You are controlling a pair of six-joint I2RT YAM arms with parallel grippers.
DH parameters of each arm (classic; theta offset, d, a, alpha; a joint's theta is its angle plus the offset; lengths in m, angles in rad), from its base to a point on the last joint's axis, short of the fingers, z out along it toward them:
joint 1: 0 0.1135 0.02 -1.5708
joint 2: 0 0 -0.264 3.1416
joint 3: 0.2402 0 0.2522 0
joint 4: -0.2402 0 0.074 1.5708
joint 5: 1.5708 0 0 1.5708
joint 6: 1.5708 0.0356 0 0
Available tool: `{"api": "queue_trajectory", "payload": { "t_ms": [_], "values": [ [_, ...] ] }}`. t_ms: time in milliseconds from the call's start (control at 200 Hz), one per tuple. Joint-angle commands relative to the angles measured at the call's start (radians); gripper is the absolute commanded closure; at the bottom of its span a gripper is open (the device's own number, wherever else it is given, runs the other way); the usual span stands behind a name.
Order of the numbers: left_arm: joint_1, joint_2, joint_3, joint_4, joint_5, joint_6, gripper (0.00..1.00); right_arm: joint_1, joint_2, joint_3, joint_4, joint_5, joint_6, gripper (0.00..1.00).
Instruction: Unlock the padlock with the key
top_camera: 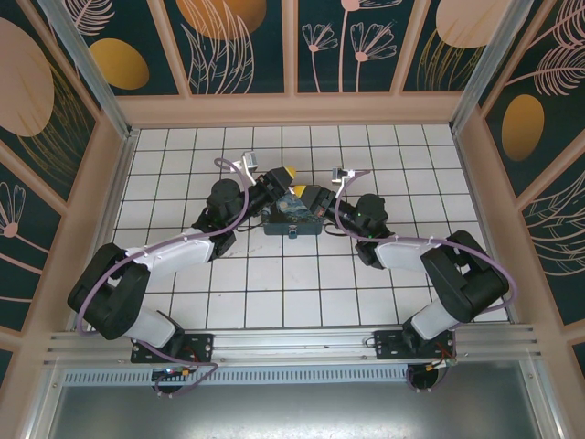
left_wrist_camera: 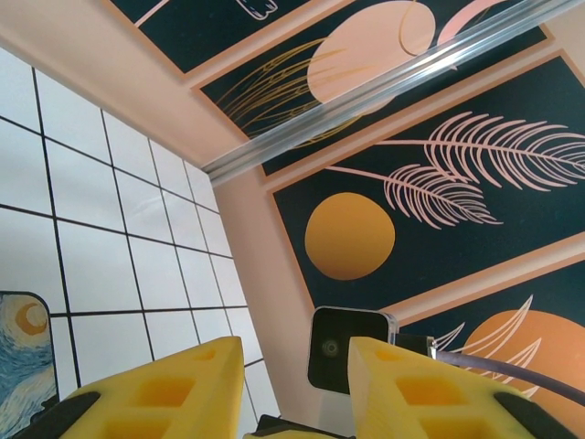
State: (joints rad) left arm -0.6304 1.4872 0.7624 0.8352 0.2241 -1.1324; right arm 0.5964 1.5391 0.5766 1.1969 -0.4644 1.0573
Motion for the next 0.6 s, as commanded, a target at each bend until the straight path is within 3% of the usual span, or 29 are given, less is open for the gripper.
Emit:
{"api": "queue_trajectory", "payload": {
  "t_ms": [0, 325, 595],
  "values": [
    [0.001, 0.003, -0.018, 0.044, 0.006, -0.015, 0.63, -0.005, -0.029, 0.001, 0.035, 0.004, 0.005, 1.0],
    [0.001, 0.023, -0.024, 0.056, 0.008, -0.023, 0.69, -0.004, -0.015, 0.012, 0.036, 0.001, 0.009, 1.0],
    [0.001, 0.034, -0.02, 0.067, 0.012, -0.026, 0.89, -0.003, 0.002, 0.02, 0.044, 0.003, 0.014, 1.0]
  ]
}}
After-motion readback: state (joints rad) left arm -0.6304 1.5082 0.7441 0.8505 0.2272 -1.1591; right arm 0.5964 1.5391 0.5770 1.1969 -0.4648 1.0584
